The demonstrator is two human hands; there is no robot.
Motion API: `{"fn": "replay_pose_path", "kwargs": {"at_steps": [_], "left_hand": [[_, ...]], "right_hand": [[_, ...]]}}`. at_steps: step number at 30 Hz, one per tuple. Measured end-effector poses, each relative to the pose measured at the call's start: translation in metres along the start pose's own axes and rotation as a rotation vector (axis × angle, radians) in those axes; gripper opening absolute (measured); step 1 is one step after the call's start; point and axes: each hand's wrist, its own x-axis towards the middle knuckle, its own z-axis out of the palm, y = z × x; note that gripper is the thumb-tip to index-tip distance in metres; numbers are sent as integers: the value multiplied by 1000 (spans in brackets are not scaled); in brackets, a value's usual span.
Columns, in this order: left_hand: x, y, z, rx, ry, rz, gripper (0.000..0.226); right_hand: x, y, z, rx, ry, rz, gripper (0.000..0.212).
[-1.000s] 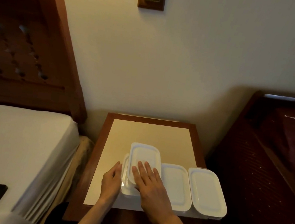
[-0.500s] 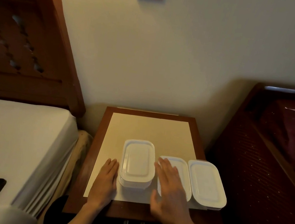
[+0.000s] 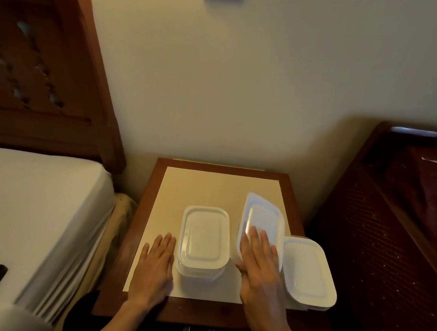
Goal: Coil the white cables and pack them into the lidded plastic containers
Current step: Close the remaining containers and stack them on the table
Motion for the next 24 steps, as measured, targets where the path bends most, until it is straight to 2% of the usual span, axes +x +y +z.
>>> {"fn": "replay_pose_path", "kwargs": {"at_steps": [3,6,8,11,14,18,19,21,23,24], "left_hand": [[-1,2,-2,4,-9,2,55],[-1,0,-1,9,-8,13,53],[0,-1,1,28,-30,5,56],[0,-1,2,55,-47,-1,68],[0,0,1,57,-37,-3,70],[0,0,2,79,-35,2,69],[0,-1,2,91,-38,8,69],[1,-2,2,96,-34,14,68],[2,-2,3,84,-29,2,61],[2,-1,3,79,-31,-4,56]], "right_hand": [[28,-30,-8,-70,11,-154,81],[45,-55,4,-175,-105,-247,84],[48,-63,14,-241,-188,-250,79],[47,-65,26,-327,-235,-219,70],[45,-63,31,-377,-279,-192,69],[47,-65,25,-339,-308,-229,68],[47,-64,21,-283,-292,-241,71],[46,-60,5,-89,-149,-218,76],[47,-42,-12,150,9,-48,69],[47,-26,-18,179,89,62,63]]}}
